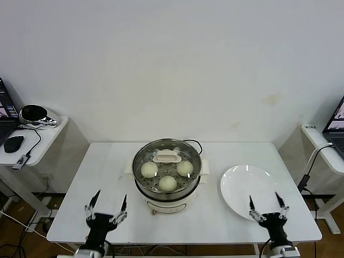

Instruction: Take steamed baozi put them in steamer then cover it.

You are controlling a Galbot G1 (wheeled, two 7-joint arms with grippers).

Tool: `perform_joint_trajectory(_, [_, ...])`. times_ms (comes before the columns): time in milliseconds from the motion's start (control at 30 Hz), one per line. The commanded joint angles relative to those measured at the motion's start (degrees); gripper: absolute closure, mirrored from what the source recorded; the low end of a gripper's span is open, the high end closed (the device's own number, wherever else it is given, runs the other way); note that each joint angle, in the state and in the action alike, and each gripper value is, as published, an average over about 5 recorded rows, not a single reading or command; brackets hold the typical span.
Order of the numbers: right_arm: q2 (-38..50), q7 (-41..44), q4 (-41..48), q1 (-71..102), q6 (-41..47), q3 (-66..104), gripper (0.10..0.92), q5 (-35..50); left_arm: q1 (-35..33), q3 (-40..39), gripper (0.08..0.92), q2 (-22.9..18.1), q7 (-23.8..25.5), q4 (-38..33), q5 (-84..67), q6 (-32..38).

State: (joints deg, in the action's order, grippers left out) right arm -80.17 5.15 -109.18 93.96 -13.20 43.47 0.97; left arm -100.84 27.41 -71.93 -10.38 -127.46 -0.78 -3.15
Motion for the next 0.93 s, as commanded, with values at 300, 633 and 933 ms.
perform_joint_trajectory(300, [1.80, 7.28, -2.84, 6.39, 2.45, -6.74, 0.203, 5.96, -10.34, 4.00, 0.177, -7.27, 0.53, 7.54, -11.00, 12.79])
perform_joint_trajectory(633, [0.92, 6.72, -2.95, 7.12, 3.69, -6.76, 0.203, 5.08, -8.67, 4.31, 0.177, -7.07, 2.46, 7.95, -10.34, 10.05])
perform_joint_trajectory(933, [0.16, 4.95, -3.27, 7.36, 3.72, -6.42, 0.203, 5.54, -6.83, 5.38, 0.177, -7.35, 3.27, 7.66, -10.89, 8.08])
